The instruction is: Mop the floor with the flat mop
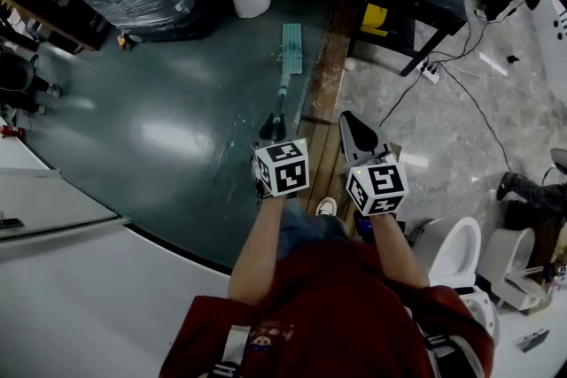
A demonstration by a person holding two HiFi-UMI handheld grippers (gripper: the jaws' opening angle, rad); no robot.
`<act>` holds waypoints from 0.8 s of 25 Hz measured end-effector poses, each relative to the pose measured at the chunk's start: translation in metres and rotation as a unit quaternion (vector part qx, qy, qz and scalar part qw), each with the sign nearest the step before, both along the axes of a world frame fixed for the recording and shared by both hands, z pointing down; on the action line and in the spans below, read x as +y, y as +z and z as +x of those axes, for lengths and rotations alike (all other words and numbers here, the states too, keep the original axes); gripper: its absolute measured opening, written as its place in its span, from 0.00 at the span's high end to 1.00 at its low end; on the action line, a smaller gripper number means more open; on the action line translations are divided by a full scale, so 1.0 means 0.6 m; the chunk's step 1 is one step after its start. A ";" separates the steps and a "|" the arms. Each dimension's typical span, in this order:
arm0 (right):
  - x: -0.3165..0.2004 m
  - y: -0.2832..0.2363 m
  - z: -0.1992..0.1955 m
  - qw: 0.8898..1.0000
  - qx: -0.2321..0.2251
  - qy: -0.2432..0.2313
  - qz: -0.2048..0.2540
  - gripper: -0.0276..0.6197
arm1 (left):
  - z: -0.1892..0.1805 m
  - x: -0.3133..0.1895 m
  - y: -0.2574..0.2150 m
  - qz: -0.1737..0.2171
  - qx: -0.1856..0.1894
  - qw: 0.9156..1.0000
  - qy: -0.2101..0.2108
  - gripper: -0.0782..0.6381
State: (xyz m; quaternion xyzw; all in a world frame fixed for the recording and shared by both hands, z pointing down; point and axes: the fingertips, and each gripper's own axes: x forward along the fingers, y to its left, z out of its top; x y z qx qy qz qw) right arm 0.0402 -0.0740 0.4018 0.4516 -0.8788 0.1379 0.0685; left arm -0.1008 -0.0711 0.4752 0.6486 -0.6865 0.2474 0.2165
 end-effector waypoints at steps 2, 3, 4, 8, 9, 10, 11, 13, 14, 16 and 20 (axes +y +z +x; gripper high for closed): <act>0.012 -0.005 0.007 1.000 -0.002 0.001 0.002 0.93 | 0.007 0.020 -0.007 -0.001 -0.001 1.000 0.001 0.76; 0.017 -0.007 0.009 1.000 -0.003 0.001 0.003 0.93 | 0.009 0.029 -0.010 -0.001 -0.002 1.000 0.001 0.76; 0.022 -0.008 0.011 1.000 -0.004 0.001 0.005 0.93 | 0.011 0.037 -0.014 0.000 -0.003 1.000 0.001 0.76; 0.046 -0.010 0.022 1.000 -0.003 0.002 0.008 0.93 | 0.025 0.073 -0.021 0.001 -0.001 1.000 0.001 0.76; 0.051 -0.010 0.025 1.000 -0.003 0.001 0.008 0.93 | 0.029 0.081 -0.022 0.000 -0.001 1.000 0.000 0.76; 0.057 -0.011 0.028 1.000 -0.003 0.001 0.008 0.93 | 0.033 0.089 -0.024 0.000 -0.001 1.000 0.000 0.76; 0.063 -0.013 0.030 1.000 -0.004 0.000 0.009 0.93 | 0.036 0.097 -0.026 0.000 0.000 1.000 0.000 0.76; 0.073 -0.018 0.034 1.000 -0.004 -0.001 0.012 0.93 | 0.041 0.113 -0.031 0.001 0.000 1.000 0.000 0.76; 0.079 -0.021 0.035 1.000 -0.004 -0.002 0.013 0.93 | 0.042 0.122 -0.034 0.002 0.001 1.000 0.000 0.76; 0.089 -0.024 0.036 1.000 -0.005 -0.003 0.016 0.93 | 0.043 0.139 -0.039 0.003 0.000 1.000 0.000 0.76; 0.108 -0.028 0.034 1.000 -0.006 -0.008 0.021 0.93 | 0.046 0.172 -0.046 0.003 -0.001 1.000 0.000 0.76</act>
